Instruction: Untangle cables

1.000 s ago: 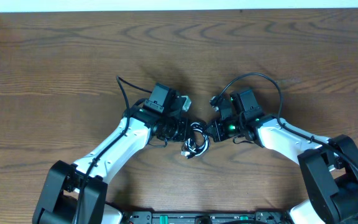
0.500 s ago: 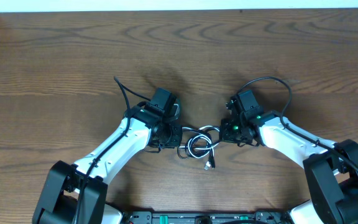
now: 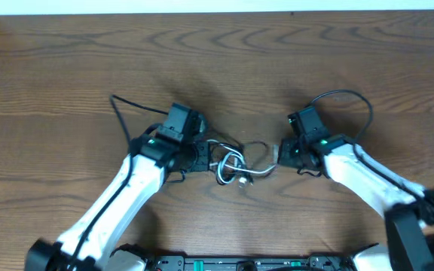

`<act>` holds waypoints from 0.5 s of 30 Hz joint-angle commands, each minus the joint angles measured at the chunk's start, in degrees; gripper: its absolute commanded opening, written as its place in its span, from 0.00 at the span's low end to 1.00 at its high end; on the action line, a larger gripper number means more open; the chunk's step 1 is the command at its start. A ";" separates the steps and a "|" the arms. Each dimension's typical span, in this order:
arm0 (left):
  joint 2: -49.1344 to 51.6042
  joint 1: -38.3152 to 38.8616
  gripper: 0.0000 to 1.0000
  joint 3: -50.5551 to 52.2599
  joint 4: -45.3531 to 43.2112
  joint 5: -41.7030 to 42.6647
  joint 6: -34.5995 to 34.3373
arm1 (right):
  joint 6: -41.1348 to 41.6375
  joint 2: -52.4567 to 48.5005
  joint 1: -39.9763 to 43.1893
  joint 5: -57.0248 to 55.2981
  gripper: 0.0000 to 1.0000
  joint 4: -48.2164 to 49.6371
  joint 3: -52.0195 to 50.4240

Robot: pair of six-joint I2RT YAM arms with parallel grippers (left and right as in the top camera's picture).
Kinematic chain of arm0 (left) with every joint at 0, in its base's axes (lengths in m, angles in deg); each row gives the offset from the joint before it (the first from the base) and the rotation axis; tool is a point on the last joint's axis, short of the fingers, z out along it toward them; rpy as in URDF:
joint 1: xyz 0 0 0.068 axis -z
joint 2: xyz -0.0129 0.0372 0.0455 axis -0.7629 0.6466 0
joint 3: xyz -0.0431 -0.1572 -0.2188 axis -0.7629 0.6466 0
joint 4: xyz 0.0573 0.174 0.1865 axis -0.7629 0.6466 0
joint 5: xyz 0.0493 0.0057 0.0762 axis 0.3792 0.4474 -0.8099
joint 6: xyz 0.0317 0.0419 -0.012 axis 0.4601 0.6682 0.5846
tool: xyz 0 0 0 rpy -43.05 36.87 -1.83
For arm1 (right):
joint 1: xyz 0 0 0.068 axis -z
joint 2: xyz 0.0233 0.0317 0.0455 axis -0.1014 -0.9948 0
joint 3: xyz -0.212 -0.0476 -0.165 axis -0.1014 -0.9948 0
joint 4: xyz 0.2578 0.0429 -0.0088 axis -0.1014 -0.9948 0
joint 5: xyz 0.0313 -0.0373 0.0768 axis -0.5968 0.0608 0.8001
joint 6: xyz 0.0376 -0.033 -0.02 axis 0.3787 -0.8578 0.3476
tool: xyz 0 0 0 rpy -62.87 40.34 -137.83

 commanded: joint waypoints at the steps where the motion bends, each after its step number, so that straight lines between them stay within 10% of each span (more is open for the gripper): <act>1: -2.54 -0.20 0.08 -0.83 0.33 0.33 0.50 | -2.25 7.50 0.22 -2.89 0.08 0.20 0.11; 6: -3.06 -0.20 0.07 -0.81 -0.50 6.88 0.57 | -2.27 15.54 0.04 -1.64 0.38 0.20 0.11; 11: -3.06 0.13 0.08 -0.81 -6.05 20.65 5.75 | -5.44 17.09 0.07 1.60 0.40 -1.01 0.09; 12: -3.06 0.13 0.14 -0.81 -6.67 20.61 5.77 | -5.44 17.03 0.13 1.20 0.39 -1.75 0.04; 15: -2.99 0.13 0.76 -0.81 -5.57 12.90 5.70 | -5.44 17.05 0.20 -0.37 0.39 -3.58 0.02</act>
